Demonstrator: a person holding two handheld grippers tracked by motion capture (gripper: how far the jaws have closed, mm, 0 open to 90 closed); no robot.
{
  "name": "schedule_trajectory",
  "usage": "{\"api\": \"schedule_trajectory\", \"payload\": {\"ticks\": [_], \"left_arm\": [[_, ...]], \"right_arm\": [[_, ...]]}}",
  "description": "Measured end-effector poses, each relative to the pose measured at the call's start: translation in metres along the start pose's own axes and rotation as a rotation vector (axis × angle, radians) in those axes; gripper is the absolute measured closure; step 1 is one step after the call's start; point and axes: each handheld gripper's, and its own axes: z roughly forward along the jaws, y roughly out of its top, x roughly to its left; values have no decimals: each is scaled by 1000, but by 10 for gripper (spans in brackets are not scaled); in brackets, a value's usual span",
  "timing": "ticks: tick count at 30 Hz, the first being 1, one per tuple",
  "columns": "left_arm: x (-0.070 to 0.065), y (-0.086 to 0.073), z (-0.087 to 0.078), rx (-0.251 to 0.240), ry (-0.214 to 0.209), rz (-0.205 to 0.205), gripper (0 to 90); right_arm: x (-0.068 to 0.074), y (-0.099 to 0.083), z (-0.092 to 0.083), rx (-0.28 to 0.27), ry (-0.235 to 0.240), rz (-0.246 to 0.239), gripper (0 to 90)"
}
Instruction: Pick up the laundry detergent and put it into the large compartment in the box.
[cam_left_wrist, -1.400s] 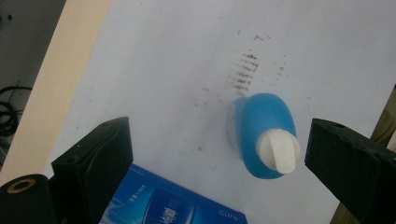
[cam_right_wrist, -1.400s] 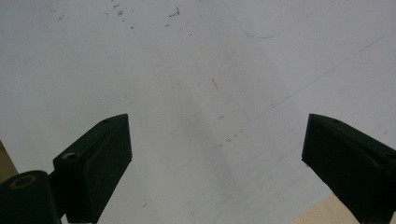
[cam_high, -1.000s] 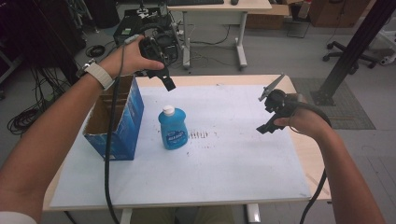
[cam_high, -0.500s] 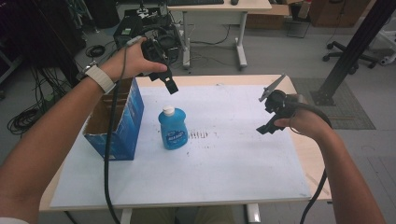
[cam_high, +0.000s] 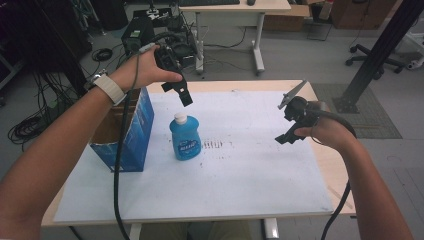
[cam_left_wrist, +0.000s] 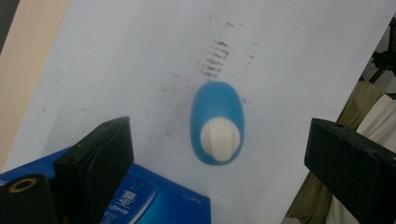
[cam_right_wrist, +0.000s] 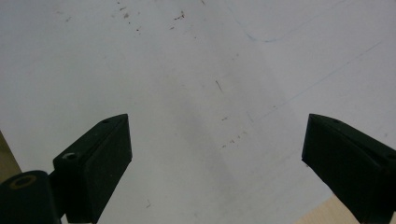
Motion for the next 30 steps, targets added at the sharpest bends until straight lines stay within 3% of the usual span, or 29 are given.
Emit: {"api": "schedule_trajectory", "payload": {"ticks": [30], "left_arm": [[4, -14, 43, 17, -56, -12, 83]], "right_arm": [[2, 1, 6, 6, 6, 0, 84]]}}
